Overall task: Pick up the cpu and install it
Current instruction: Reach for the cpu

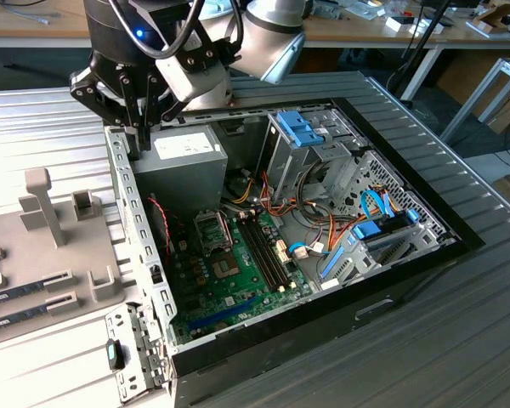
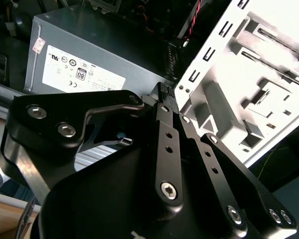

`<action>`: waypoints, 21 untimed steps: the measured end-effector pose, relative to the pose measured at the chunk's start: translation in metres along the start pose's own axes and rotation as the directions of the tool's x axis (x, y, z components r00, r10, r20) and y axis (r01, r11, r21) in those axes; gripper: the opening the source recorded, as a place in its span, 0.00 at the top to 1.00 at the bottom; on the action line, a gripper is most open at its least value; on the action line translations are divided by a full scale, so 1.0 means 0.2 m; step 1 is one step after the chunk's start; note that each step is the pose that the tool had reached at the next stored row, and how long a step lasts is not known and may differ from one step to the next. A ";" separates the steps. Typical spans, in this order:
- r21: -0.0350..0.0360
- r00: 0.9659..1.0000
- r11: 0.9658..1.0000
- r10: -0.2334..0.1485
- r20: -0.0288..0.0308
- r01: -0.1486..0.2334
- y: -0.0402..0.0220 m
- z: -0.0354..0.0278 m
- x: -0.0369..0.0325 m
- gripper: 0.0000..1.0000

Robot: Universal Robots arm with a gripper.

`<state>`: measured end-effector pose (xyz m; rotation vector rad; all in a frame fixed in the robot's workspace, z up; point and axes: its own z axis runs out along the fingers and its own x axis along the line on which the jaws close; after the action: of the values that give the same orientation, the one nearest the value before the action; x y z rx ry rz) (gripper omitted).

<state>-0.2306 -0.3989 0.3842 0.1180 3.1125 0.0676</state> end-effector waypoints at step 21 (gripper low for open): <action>0.000 1.000 1.000 0.000 0.000 0.000 -0.002 0.003 0.022 0.89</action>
<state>-0.2350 -0.3989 0.3835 0.1179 3.1125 0.0676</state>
